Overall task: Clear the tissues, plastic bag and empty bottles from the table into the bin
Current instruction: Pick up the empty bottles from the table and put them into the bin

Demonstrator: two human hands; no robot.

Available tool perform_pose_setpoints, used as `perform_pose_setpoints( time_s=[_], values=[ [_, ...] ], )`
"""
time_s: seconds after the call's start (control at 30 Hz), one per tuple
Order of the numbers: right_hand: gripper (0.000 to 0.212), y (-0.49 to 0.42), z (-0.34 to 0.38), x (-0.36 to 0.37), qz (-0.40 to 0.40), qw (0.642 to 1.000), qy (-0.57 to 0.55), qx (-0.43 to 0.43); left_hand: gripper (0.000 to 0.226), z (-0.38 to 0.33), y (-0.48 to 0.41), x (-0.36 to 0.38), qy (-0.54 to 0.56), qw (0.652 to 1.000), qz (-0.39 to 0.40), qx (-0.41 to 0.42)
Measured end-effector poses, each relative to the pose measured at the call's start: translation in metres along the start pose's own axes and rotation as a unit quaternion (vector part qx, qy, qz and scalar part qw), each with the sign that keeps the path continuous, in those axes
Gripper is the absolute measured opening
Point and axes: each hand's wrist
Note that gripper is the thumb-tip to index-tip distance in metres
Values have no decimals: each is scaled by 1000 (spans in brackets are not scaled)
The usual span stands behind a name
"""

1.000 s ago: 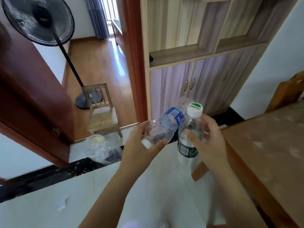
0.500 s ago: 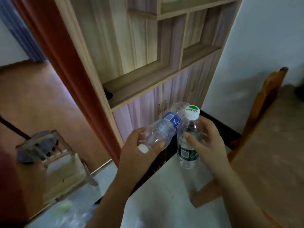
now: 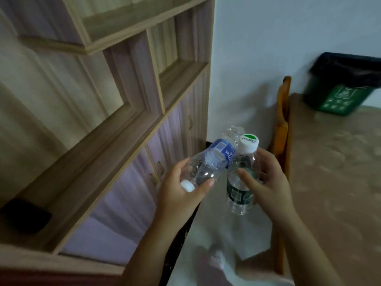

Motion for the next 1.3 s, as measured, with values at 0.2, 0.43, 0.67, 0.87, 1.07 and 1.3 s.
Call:
perform_pose_setpoints(
  time_s=[0.2, 0.43, 0.67, 0.87, 1.07, 1.3],
  values=[
    [58, -102, -31, -5, -53, 998, -10, 26, 77, -21, -105, 63, -17, 998, 39, 45],
    [54, -196, -57, -4, -95, 995, 20, 14, 59, -34, -201, 124, 0, 994, 74, 82],
    [58, -271, -71, 9, -137, 987, 79, 24, 58, -35, -301, 172, 48, 987, 135, 69],
    [57, -334, -77, 24, -161, 984, 63, 34, 57, -44, -374, 200, 82, 978, 175, 76],
    [57, -388, -107, 21, -190, 978, 51, 62, 84, -49, -429, 248, 84, 972, 205, 75],
    [52, -473, -139, -15, -231, 971, 26, 48, 88, -75, -485, 325, 88, 971, 201, 99]
  ],
)
Point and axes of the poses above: each hand's wrist, its own y-axis away from the middle knuckle, its own x-axis out of the palm, z = x × y, and after that the axes turned 7 degrees about -z, right-handed
